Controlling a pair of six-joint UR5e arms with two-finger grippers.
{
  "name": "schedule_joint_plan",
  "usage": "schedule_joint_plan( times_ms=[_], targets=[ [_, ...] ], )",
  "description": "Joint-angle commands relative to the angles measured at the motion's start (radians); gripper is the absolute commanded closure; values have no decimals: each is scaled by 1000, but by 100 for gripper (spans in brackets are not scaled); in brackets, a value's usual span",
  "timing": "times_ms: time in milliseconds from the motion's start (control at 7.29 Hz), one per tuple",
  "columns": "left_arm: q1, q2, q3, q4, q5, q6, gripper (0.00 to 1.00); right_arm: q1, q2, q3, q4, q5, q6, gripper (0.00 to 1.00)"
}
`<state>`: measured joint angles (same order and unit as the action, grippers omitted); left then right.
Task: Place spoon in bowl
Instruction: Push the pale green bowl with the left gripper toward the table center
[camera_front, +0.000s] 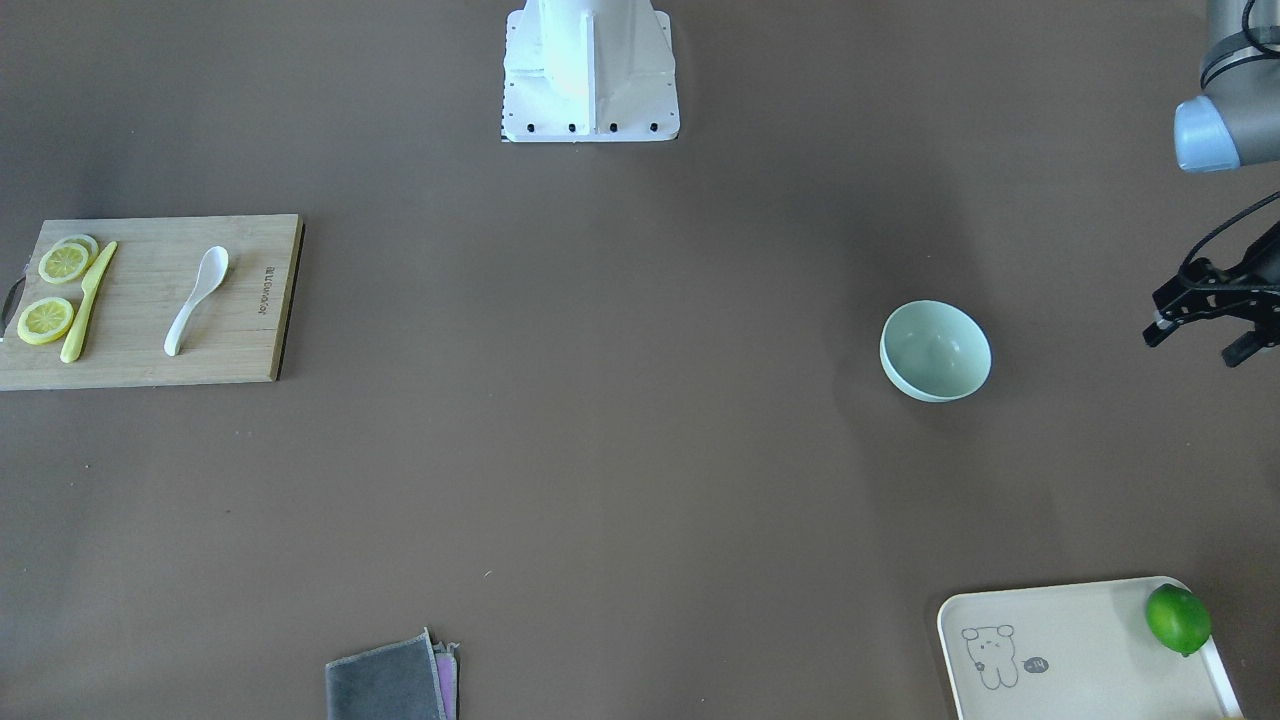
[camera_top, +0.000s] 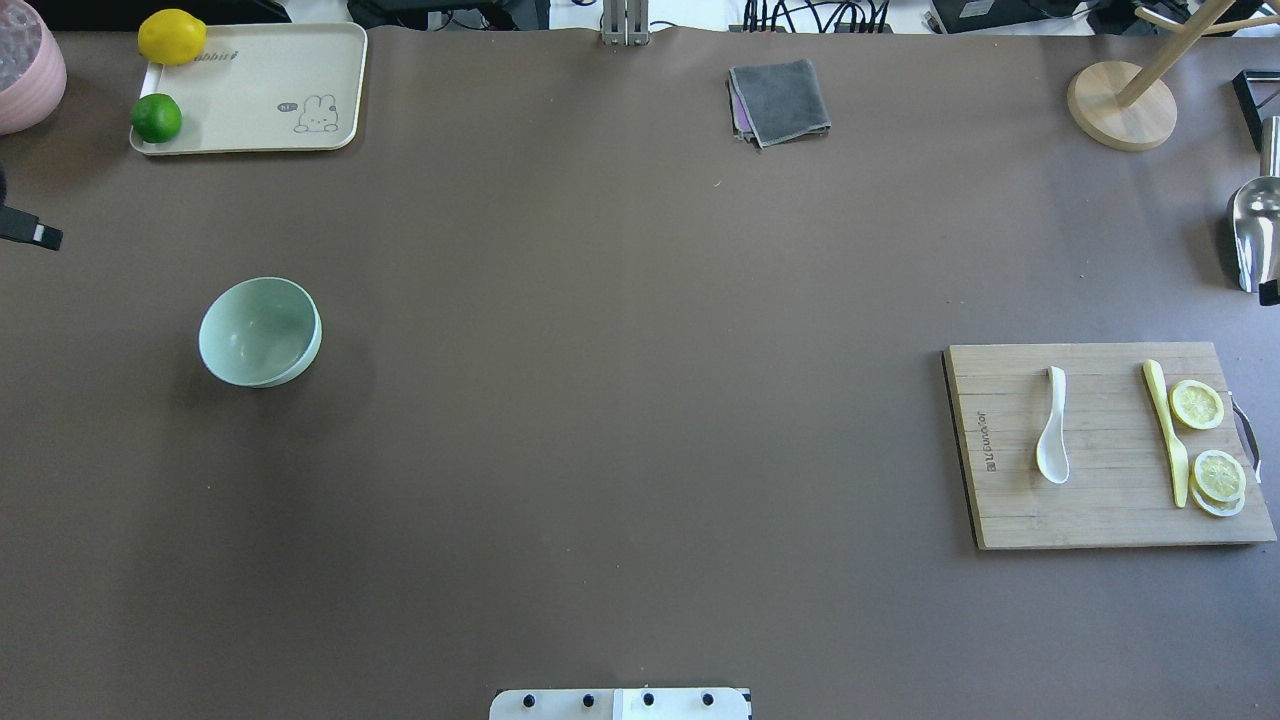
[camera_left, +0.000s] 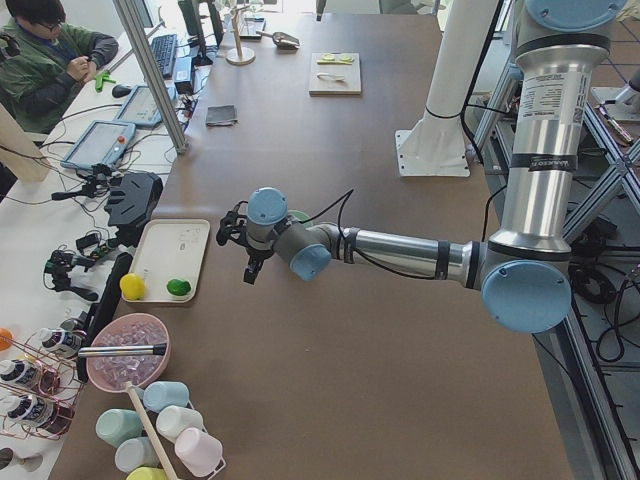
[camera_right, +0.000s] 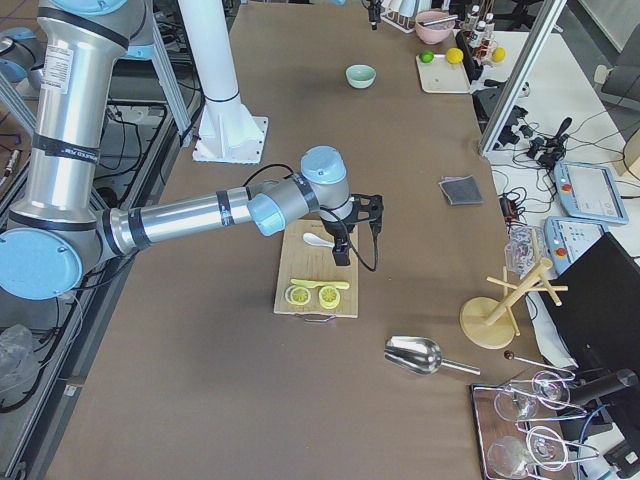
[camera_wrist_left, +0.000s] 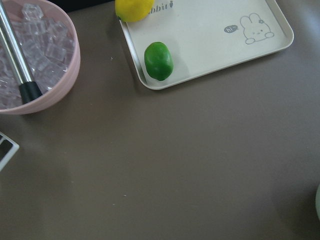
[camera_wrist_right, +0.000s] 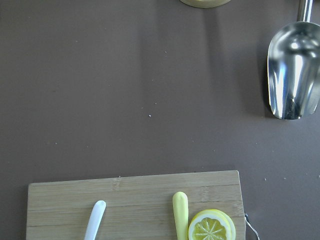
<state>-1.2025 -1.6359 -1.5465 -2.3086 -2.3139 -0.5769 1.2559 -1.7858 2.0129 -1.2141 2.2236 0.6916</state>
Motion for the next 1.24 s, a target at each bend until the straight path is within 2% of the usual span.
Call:
schedule_joint_plan(
  times_ms=[0,137,275,412,549,686,824,1098],
  targets=[
    [175,-31,71,-228,75,-281,1,-105,-1,0,76,-74,130,3],
    [251,-36,71,-248,144,-323,1,-113,-1,0,76,-75,131,2],
    [280,-53,75,-252,156,-340,2,-113,-1,0,76,-73,131,2],
    [290,-53,75,-253,165,-339,13,-115,-1,0,80,-73,129,2],
    [314,-50,82,-253,186,-337,52,-115,-1,0,82,-73,129,1],
    [329,-50,86,-252,208,-337,81,-115,-1,0,82,-73,128,1],
    [330,-51,82,-252,208,-340,100,-115,-1,0,82,-71,126,1],
    [330,-61,50,-239,202,-348,100,-115,0,1,82,-71,129,1]
  ],
)
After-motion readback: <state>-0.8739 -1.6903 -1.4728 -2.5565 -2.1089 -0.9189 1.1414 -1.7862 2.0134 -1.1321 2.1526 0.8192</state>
